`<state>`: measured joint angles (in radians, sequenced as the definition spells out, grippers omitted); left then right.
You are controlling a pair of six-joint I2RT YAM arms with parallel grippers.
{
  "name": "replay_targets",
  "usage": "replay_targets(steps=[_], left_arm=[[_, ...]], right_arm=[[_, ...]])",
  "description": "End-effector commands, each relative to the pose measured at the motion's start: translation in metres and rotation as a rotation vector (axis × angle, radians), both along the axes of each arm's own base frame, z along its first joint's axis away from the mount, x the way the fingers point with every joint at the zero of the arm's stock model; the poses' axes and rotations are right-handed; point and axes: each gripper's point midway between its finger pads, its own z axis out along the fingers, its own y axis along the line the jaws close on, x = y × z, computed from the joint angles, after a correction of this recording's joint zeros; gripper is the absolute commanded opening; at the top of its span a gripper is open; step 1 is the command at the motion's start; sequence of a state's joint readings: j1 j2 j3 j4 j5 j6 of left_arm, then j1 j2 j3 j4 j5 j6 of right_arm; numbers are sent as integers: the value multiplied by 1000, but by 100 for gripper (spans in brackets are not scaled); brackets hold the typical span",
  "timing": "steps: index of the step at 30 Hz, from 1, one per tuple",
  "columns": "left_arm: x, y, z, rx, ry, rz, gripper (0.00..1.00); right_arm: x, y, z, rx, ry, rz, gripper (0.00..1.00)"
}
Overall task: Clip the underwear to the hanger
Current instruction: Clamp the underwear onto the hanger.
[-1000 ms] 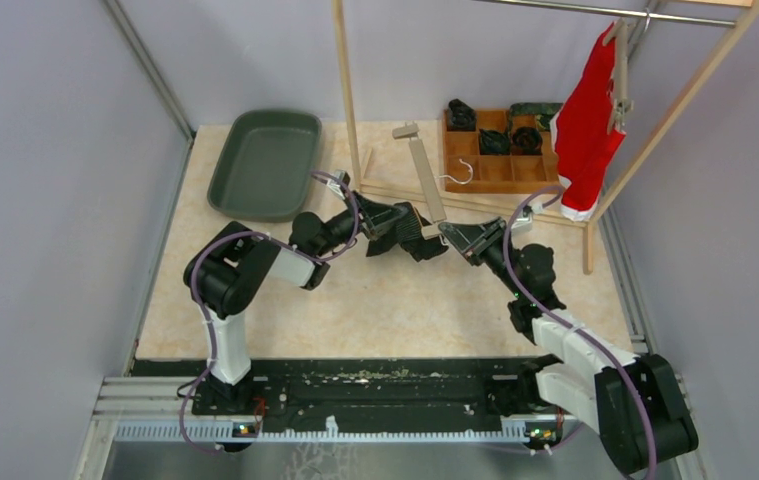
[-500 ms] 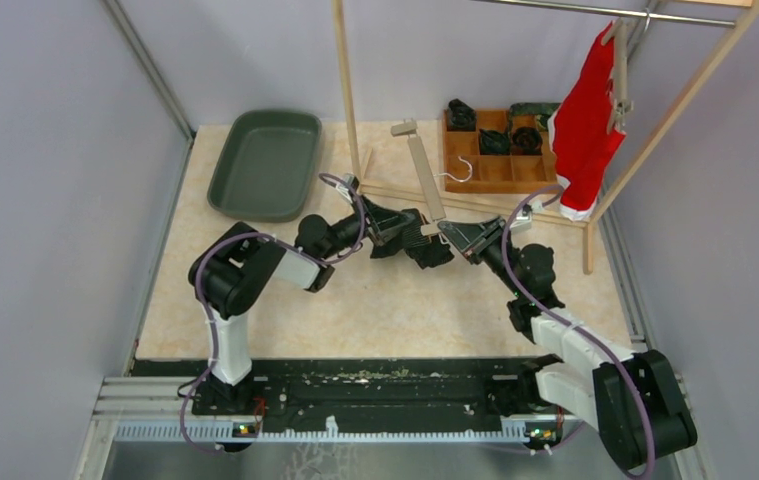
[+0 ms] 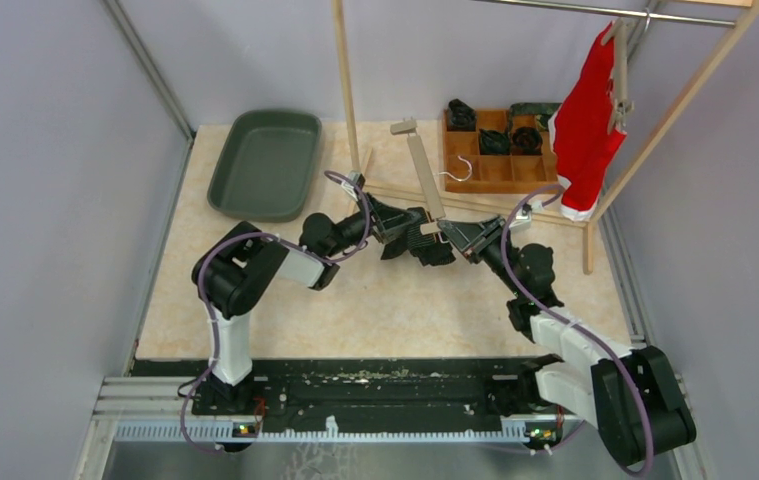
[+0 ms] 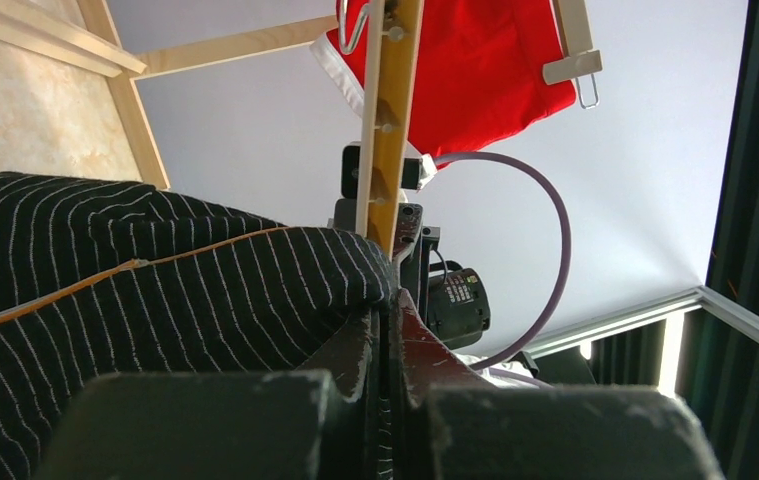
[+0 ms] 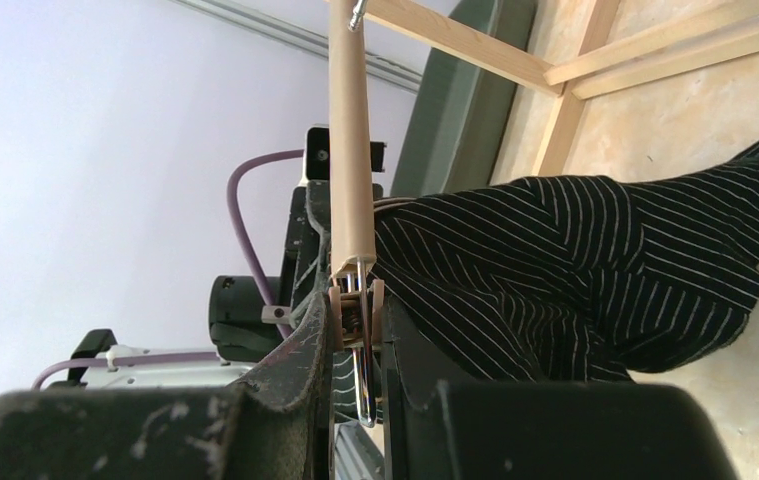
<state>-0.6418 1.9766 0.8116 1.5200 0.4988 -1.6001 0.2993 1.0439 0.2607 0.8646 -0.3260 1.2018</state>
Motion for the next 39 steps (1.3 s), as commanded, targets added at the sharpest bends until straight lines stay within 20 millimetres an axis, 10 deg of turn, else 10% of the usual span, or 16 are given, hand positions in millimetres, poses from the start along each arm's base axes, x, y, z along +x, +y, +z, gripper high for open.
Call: replay_targets(steps=[1, 39], left_arm=[[-23, 9, 50, -171, -218, -16, 0], [-26, 15, 61, -167, -301, 124, 0]], right_arm=[[-2, 5, 42, 50, -138, 22, 0], [0, 3, 35, 69, -50, 6, 0]])
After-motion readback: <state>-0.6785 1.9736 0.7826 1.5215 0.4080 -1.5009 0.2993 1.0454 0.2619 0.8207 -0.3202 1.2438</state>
